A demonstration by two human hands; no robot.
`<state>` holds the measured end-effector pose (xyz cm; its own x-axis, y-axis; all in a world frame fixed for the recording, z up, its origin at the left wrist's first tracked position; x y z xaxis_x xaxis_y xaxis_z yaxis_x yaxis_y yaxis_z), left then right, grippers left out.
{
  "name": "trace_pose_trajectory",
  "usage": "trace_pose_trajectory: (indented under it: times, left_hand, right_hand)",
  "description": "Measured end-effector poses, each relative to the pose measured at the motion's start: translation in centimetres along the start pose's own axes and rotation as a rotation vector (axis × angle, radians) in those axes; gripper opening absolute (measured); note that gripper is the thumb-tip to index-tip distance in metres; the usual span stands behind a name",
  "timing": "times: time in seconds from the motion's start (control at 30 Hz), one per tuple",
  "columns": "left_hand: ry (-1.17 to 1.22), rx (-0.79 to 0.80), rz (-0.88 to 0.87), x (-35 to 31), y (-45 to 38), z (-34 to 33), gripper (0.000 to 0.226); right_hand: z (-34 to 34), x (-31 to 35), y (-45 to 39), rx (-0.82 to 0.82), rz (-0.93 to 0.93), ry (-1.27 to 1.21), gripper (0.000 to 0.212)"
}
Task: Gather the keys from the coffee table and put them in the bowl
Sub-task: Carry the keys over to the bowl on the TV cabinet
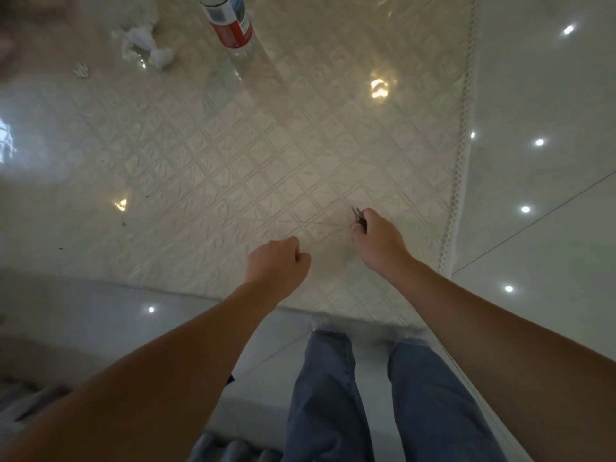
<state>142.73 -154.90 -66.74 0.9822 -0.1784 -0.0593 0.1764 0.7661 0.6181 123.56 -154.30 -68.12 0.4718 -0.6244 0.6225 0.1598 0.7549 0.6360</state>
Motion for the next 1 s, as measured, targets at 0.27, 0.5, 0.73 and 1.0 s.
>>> trace_pose_trajectory:
  times: [0.27,0.5,0.73,1.0]
  left_hand:
    - [0.008,0.027,0.003,-2.8,4.8,2.7,0.023]
    - [0.078,-0.242,0.059,-5.5,10.1,12.1,0.021]
    - [0.000,-0.503,0.147,-7.2,21.0,23.0,0.024]
    - [0.097,-0.772,0.341,-5.8,36.1,30.8,0.018]
  right_hand:
    - [3.7,0.6,6.5,0.031,0.140,-0.108,0.030]
    - [10.1,9.1,11.2,-0.017,0.420,-0.008,0.038]
    - [16.6,18.3,19.3,0.017,0.634,0.062,0.036]
    - [20.4,26.5,31.8,0.074,0.900,0.201,0.030]
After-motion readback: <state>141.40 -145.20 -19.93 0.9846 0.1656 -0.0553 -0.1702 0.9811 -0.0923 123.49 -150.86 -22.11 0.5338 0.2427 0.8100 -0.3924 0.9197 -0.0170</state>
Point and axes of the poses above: each hand's wrist, its own y-axis away from the middle knuckle, its own z-axis out of the back of the hand, x = y × z, the point moved 4 cm from there along -y, towards the middle knuckle, and after that the axes turned 12 degrees about -y, right-handed, at the moved point
